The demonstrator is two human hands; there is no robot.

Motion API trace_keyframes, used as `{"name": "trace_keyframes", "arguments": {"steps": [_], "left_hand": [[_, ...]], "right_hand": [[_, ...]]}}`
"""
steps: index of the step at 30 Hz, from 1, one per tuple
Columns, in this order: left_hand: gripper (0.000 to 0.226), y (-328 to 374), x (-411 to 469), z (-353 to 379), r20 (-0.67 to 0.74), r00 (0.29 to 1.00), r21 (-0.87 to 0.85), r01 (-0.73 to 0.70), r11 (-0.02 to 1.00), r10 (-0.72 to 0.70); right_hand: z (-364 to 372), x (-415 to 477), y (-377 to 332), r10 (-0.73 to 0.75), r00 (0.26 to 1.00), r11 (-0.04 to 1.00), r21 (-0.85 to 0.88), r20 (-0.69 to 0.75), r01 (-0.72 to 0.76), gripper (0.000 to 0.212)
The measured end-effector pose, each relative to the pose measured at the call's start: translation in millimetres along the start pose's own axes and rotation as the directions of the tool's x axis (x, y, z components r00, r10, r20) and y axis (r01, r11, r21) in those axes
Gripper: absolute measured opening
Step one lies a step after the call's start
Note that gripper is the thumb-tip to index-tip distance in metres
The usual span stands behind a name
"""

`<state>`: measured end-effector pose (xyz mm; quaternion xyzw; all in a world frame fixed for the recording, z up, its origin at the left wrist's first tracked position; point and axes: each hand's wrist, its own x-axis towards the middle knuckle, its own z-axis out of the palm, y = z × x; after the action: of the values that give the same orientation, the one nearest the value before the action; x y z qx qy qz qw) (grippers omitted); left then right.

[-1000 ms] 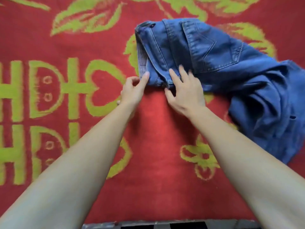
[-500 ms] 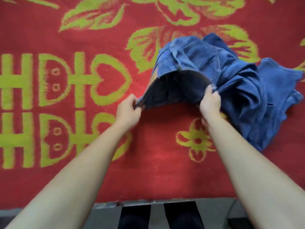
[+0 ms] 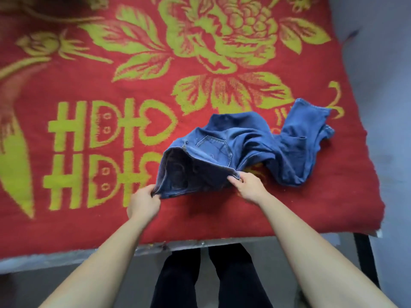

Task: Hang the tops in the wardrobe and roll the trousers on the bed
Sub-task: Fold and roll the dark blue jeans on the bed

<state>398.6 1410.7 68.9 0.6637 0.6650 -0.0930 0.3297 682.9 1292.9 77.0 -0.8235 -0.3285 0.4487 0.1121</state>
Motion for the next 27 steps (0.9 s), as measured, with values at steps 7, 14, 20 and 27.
{"name": "trace_keyframes", "arguments": {"steps": [7, 14, 20, 27], "left_hand": [[0.041, 61.6, -10.7, -221.5, -0.359, 0.915, 0.088, -0.163, 0.983, 0.184], [0.032, 161.8, -81.2, -384.0, -0.624, 0.663, 0.169, -0.401, 0.9, 0.413], [0.028, 214.6, -176.7, -460.8, -0.72, 0.609, -0.248, -0.673, 0.697, 0.332], [0.047, 240.3, -303.8, -495.6, -0.749, 0.63, -0.55, -0.763, 0.339, 0.204]], "right_hand": [[-157.5, -68.7, -118.2, 0.099, 0.981, 0.856, 0.518, -0.164, 0.0, 0.018], [-292.0, -176.7, -230.6, -0.066, 0.808, 0.665, 0.578, -0.586, 0.473, 0.017], [-364.4, -300.5, -275.2, -0.195, 0.519, 0.572, 0.333, -0.832, 0.75, 0.009], [-392.2, -431.3, -270.9, -0.249, 0.315, 0.474, 0.168, -0.916, 0.864, 0.013]]}}
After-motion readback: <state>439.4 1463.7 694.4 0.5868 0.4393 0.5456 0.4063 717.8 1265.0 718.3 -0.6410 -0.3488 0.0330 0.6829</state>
